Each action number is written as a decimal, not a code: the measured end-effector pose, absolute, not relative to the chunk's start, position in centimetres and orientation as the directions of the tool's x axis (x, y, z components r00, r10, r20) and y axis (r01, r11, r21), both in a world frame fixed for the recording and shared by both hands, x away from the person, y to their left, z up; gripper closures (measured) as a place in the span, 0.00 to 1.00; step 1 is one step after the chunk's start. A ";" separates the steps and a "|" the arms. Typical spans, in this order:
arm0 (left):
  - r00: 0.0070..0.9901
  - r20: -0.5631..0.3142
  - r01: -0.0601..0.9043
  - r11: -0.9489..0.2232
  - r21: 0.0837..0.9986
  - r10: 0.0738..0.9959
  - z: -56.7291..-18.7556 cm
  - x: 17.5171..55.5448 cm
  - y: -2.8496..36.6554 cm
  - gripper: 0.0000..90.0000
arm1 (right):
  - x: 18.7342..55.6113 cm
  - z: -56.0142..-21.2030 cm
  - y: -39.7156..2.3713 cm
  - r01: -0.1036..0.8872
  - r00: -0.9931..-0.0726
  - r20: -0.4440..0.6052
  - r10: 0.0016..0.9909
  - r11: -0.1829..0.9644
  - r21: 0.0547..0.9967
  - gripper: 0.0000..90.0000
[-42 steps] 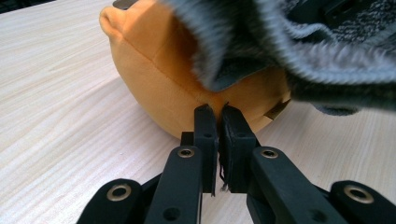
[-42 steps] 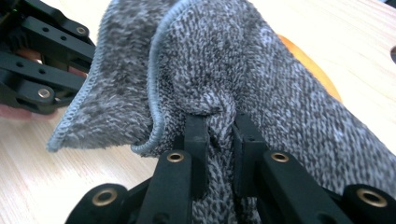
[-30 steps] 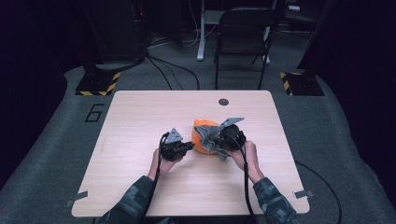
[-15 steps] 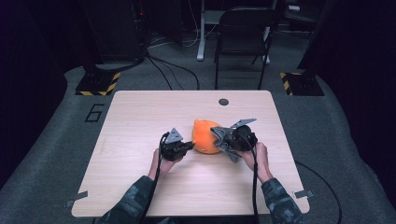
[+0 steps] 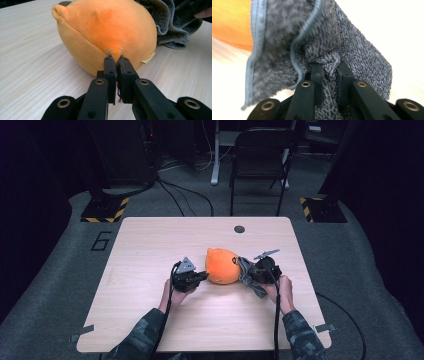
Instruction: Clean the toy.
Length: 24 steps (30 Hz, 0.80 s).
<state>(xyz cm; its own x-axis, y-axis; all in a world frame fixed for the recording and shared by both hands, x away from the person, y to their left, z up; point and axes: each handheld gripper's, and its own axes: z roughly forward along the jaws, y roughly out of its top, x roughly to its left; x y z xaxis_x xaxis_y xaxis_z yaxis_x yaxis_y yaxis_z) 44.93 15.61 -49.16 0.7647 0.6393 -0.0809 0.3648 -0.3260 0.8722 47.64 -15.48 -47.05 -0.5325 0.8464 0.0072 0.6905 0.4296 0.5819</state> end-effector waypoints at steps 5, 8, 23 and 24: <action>0.767 -0.078 0.362 -0.330 0.872 0.638 -49.1 45.0 15.6 0.95 | 46.0 -44.1 -14.8 0.634 -0.571 0.060 0.819 0.393 0.666 0.88; 0.766 -0.080 0.364 -0.328 0.872 0.638 -49.1 44.9 15.5 0.95 | 44.8 -42.7 -13.2 0.573 -0.625 0.036 0.779 0.427 0.700 0.88; 0.764 -0.089 0.375 -0.327 0.868 0.639 -49.2 45.0 15.6 0.95 | 43.9 -44.6 -6.3 0.493 -0.744 0.011 0.668 0.538 0.684 0.88; 0.765 -0.088 0.373 -0.327 0.868 0.638 -49.2 45.0 15.6 0.95 | 43.8 -44.6 -6.4 0.502 -0.737 0.018 0.675 0.529 0.684 0.88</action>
<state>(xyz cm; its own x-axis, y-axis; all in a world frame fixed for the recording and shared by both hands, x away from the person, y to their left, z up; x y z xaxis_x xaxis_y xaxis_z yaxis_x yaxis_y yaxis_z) 44.97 15.59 -49.22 0.7650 0.6380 -0.0881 0.3728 -0.3271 0.8683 43.84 -6.38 -44.57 -0.7372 0.6754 0.0184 0.5020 0.5293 0.6840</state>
